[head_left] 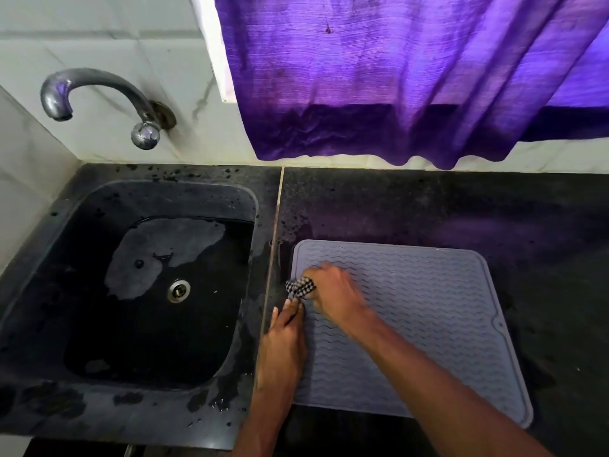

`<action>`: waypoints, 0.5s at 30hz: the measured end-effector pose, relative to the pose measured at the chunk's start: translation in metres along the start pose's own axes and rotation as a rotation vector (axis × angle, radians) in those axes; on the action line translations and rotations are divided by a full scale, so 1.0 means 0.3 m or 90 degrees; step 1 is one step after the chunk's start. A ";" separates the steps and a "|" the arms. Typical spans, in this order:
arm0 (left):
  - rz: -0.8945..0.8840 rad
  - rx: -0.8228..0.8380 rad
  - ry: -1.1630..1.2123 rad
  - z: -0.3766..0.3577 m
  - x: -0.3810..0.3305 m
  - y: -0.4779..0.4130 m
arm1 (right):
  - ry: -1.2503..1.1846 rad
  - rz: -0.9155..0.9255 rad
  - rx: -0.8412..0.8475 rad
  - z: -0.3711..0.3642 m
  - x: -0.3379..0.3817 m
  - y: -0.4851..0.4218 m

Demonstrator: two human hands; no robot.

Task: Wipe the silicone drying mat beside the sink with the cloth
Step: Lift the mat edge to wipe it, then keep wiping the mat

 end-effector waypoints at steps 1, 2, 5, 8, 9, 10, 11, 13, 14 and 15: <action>-0.011 0.004 0.008 0.007 -0.002 -0.001 | -0.031 0.004 -0.002 -0.014 0.000 0.035; -0.033 0.009 0.019 0.021 -0.010 -0.004 | -0.065 0.003 -0.005 -0.030 -0.006 0.069; -0.072 0.018 0.099 0.096 -0.018 -0.026 | -0.140 -0.039 0.009 -0.075 -0.055 0.158; -0.007 -0.040 0.169 0.197 0.031 -0.058 | -0.279 -0.099 0.055 -0.091 -0.094 0.186; -0.001 -0.052 0.174 0.220 0.031 -0.075 | -0.320 -0.112 0.032 -0.070 -0.097 0.185; -0.003 -0.055 0.181 0.236 0.022 -0.096 | -0.336 -0.117 -0.010 -0.038 -0.099 0.176; -0.007 -0.046 0.186 0.244 0.009 -0.120 | -0.331 -0.116 -0.049 -0.011 -0.095 0.165; -0.035 0.015 0.193 0.231 -0.034 -0.170 | -0.290 -0.101 -0.086 0.009 -0.076 0.142; -0.047 0.055 0.184 0.213 -0.053 -0.186 | -0.262 -0.089 -0.088 0.005 -0.059 0.138; -0.051 0.098 0.159 0.186 -0.056 -0.198 | -0.227 -0.073 -0.081 -0.011 -0.040 0.139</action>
Point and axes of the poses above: each hand's wrist, its own y-axis away from the middle knuckle, its own z-axis out of the back of the hand, x = y × z, the point moved 10 cm from there along -y, towards the middle knuckle, and after that the axes turned 6 degrees about x, right-handed, at the moved point
